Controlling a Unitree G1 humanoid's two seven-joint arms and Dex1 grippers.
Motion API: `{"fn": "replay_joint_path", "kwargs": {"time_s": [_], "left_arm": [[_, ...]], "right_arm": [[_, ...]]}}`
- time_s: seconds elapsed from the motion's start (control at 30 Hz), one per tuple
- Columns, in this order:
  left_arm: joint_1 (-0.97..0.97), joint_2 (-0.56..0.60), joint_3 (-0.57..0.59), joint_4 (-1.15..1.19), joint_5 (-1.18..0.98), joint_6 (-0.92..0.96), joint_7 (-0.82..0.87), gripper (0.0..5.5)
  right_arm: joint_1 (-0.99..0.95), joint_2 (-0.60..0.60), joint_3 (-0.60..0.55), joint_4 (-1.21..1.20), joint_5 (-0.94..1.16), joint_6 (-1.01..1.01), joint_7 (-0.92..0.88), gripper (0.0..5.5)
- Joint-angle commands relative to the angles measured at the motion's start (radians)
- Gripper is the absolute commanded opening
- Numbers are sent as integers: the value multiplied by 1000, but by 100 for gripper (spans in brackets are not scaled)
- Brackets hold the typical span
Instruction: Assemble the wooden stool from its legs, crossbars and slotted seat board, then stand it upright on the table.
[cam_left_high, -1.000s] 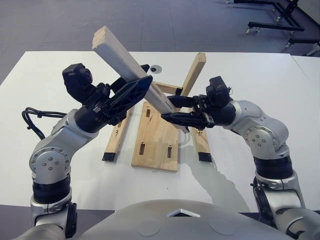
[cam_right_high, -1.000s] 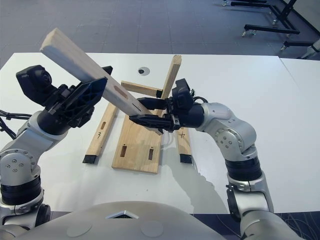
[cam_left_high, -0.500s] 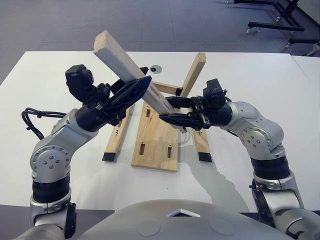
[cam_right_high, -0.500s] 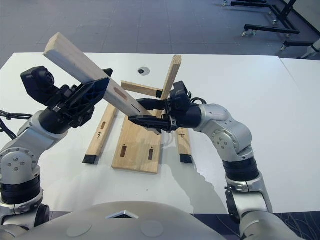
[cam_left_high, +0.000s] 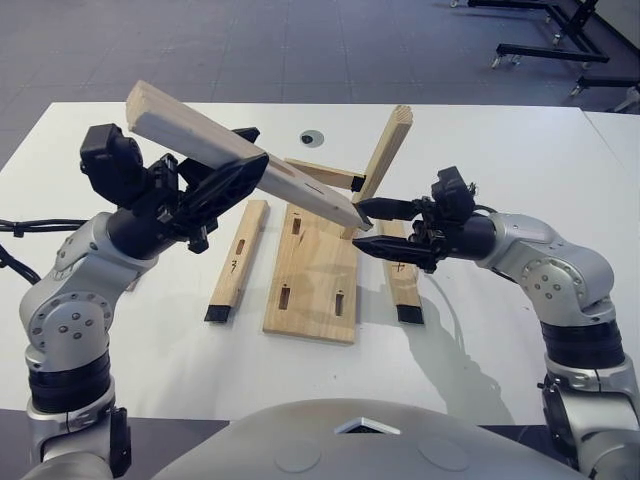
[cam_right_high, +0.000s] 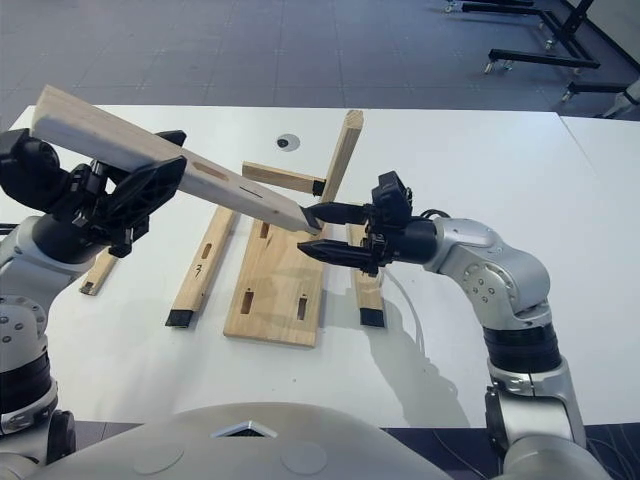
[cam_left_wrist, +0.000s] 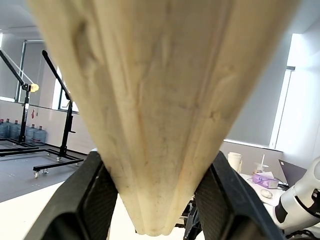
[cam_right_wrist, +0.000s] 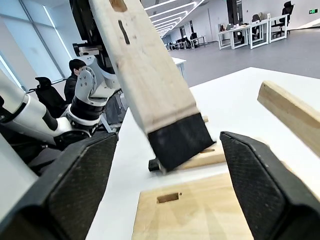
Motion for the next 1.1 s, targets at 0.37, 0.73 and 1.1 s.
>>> {"fn": "replay_joint_path", "kwargs": {"time_s": [0.37, 0.73, 1.1], "left_arm": [[-103, 215, -52, 382, 451, -213, -403, 202], [-213, 86, -201, 557, 699, -489, -444, 202], [-231, 95, -237, 612, 736, -488, -500, 202]], "right_arm": [[-43, -26, -134, 24, 56, 1, 7, 374], [-112, -2, -149, 85, 107, 37, -8, 374], [-152, -24, -136, 138, 70, 31, 33, 374]]}}
